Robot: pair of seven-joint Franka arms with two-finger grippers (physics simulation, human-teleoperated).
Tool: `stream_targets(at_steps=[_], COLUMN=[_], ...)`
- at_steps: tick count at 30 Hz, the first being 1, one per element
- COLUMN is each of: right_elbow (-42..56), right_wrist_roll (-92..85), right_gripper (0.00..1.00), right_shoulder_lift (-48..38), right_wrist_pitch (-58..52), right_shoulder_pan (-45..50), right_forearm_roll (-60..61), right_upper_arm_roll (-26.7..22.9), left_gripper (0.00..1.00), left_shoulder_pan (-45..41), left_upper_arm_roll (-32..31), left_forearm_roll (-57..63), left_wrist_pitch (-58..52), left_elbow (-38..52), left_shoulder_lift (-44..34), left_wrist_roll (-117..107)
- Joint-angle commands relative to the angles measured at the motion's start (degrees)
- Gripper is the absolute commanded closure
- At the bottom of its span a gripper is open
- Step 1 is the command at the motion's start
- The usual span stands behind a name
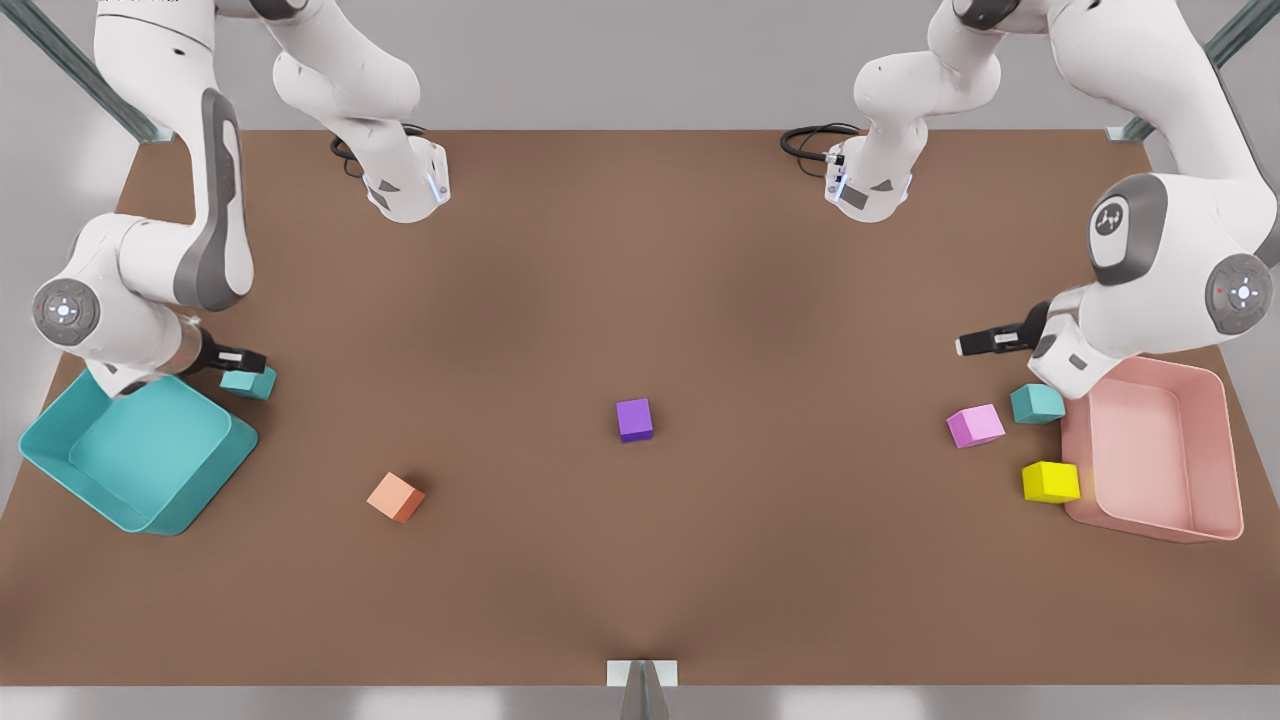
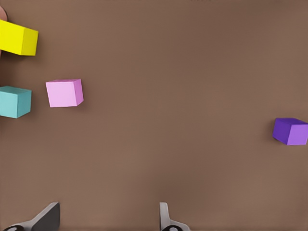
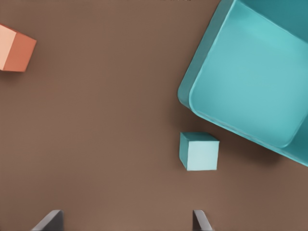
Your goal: Stack the two blue cubes on top of each other
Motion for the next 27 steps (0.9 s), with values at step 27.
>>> stream_targets(at_steps=[27], right_elbow=[-15.03], right_wrist_roll=[-13.55], right_gripper=[0.0], right_shoulder_lift=[6.7], right_wrist_pitch=[25.91], right_shoulder_pan=[-9.8], right_forearm_roll=[13.43], right_upper_arm_roll=[-0.01], left_gripper=[0.0], left_shoulder_pan=[-0.09], left_upper_arm_roll=[-0.1], left_forearm_roll=[0.55], left_wrist_pitch=[-0.82], left_elbow=[-0.29], left_shoulder_lift=[1.16], left_wrist_roll=[-1.57])
